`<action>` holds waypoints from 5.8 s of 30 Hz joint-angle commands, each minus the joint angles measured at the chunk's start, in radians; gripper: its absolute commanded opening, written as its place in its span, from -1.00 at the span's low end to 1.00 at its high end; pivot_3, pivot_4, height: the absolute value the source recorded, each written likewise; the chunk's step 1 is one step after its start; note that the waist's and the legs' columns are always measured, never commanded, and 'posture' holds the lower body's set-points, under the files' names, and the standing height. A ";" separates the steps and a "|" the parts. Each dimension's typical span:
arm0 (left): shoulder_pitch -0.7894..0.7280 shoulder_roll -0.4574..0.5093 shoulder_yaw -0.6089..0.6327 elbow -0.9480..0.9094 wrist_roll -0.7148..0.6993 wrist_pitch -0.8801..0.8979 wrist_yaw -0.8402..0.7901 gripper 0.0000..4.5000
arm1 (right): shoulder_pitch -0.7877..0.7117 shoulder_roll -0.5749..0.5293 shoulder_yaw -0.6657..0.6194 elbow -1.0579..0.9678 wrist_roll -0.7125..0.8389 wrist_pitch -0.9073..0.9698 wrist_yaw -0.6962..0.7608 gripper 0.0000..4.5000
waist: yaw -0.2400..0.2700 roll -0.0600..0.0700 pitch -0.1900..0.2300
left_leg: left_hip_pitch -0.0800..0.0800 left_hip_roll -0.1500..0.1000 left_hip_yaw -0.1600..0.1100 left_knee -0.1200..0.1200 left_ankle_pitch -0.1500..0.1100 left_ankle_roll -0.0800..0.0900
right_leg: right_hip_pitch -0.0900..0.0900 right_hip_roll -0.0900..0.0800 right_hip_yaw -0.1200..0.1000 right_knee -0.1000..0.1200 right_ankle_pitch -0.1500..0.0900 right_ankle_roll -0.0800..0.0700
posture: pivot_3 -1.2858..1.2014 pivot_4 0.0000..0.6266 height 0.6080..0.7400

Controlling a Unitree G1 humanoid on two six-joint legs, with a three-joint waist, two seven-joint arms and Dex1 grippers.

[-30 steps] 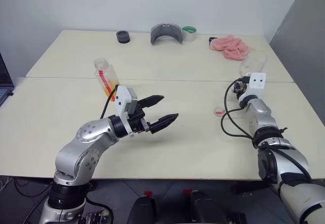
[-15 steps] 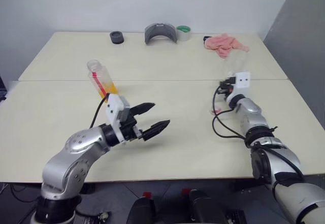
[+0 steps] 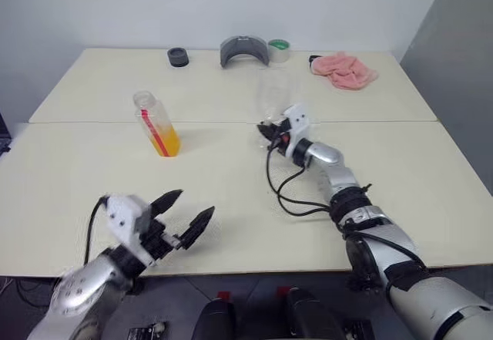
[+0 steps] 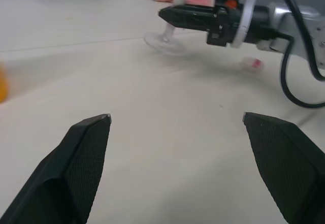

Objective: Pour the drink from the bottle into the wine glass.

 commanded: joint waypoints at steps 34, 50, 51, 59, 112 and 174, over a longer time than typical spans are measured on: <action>-0.019 -0.080 -0.064 -0.066 0.033 -0.078 0.175 1.00 | 0.162 -0.024 0.067 -0.193 -0.014 0.031 0.152 0.92 | 0.009 0.006 0.000 | 0.002 -0.001 -0.001 -0.011 0.000 0.000 | 0.000 0.001 -0.002 -0.005 -0.002 -0.003 | 0.03 -0.52 1.00; -0.233 -0.087 0.024 0.137 0.050 -0.059 0.292 1.00 | 0.524 -0.375 0.006 -1.213 0.286 0.630 0.251 0.99 | 0.027 0.001 -0.003 | 0.004 -0.002 0.000 -0.011 0.000 0.000 | 0.002 0.003 -0.002 -0.005 -0.002 -0.002 | 0.03 -0.52 1.00; -0.253 -0.084 0.028 0.160 0.060 -0.064 0.295 1.00 | 0.536 -0.403 -0.007 -1.261 0.311 0.664 0.253 0.99 | 0.029 0.001 -0.003 | 0.004 -0.003 -0.001 -0.011 0.000 0.000 | 0.002 0.003 -0.002 -0.005 -0.002 -0.002 | 0.03 -0.52 1.00; -0.400 -0.064 0.036 0.330 0.129 -0.089 0.293 1.00 | 0.570 -0.567 -0.104 -1.467 0.476 0.827 0.238 0.99 | 0.033 0.000 -0.004 | 0.004 -0.004 0.000 -0.011 0.000 0.000 | 0.003 0.003 -0.002 -0.006 -0.003 -0.002 | 0.03 -0.52 1.00; -0.981 0.019 -0.049 1.164 0.341 -0.413 0.094 1.00 | 0.532 -0.733 -0.221 -1.586 0.785 0.965 0.081 0.99 | 0.051 -0.002 -0.004 | 0.002 -0.003 -0.001 -0.009 0.000 0.000 | 0.002 0.004 -0.003 -0.006 -0.002 -0.002 | 0.03 -0.52 1.00; -1.677 0.090 -0.408 1.871 0.756 -0.976 -0.179 -0.28 | 0.472 -0.542 -0.106 -1.542 0.618 0.821 -0.160 1.00 | 0.054 -0.003 -0.004 | -0.015 -0.004 -0.010 0.003 0.000 0.000 | -0.001 0.002 -0.023 -0.006 -0.002 -0.003 | 0.03 -0.52 1.00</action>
